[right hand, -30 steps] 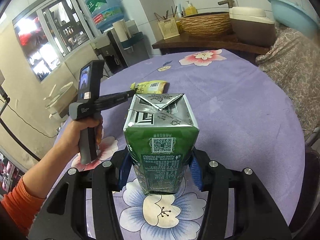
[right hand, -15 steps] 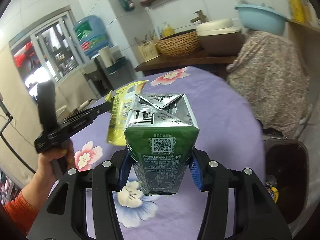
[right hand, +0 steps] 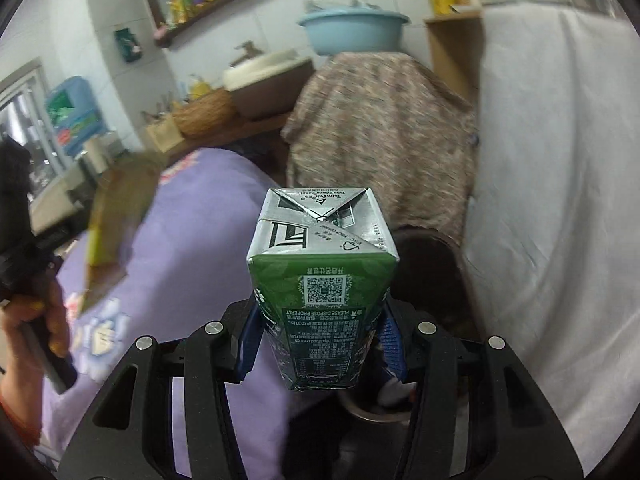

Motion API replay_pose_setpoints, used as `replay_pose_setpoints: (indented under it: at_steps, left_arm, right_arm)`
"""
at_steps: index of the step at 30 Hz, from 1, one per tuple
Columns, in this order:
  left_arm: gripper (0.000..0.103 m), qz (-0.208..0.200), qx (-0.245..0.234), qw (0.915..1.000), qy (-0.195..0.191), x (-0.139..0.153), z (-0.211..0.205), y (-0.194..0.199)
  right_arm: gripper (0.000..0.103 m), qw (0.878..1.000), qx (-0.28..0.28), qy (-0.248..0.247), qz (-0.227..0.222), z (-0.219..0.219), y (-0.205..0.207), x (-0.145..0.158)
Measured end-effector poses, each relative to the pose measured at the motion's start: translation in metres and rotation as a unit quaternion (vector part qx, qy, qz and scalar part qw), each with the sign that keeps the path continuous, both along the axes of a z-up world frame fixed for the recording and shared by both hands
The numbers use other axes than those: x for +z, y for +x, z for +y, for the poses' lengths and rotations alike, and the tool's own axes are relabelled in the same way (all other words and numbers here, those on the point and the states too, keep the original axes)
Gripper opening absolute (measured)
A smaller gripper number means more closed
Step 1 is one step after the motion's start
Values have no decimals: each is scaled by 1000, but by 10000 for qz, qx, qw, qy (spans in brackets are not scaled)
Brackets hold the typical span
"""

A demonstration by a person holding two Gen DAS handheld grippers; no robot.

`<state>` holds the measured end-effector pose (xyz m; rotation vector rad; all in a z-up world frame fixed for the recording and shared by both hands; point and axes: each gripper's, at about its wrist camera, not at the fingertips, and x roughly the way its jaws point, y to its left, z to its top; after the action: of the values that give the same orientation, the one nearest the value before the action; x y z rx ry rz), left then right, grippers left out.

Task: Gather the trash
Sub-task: 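Carry the carton and chip bag over the bin and open the right tool, then lower the chip bag into the bin and open the left tool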

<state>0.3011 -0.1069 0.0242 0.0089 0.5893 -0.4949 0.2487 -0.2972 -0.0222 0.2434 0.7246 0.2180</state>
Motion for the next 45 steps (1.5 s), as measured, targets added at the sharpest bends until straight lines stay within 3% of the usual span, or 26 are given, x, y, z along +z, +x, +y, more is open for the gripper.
replay_pose_setpoints:
  at_steps: [8, 17, 19, 21, 25, 36, 40, 45]
  left_arm:
    - [2, 285, -145, 9994, 131, -24, -58, 21]
    - [2, 504, -146, 9980, 359, -48, -81, 37]
    - [2, 538, -168, 9975, 423, -52, -86, 40]
    - [2, 565, -172, 9971, 474, -55, -89, 43]
    - [2, 658, -203, 9957, 615, -68, -101, 50]
    - [2, 962, -255, 9869, 1269, -110, -148, 65]
    - [2, 1259, -250, 9783, 1626, -132, -166, 70]
    - [2, 1683, -187, 9692, 1788, -153, -176, 77]
  right_arm:
    - [51, 9967, -282, -249, 716, -28, 37, -96]
    - [52, 9909, -347, -127, 1292, -23, 70, -163]
    - [63, 9902, -385, -73, 1342, -22, 74, -172]
    - [68, 9902, -450, -80, 1322, -22, 72, -177]
    - [68, 9906, -457, -38, 1292, -21, 66, -180]
    - [72, 9934, -652, -380, 863, -32, 6, -153]
    - [73, 9933, -781, -492, 695, -38, -17, -141]
    - [73, 9930, -917, -378, 645, -49, -37, -133]
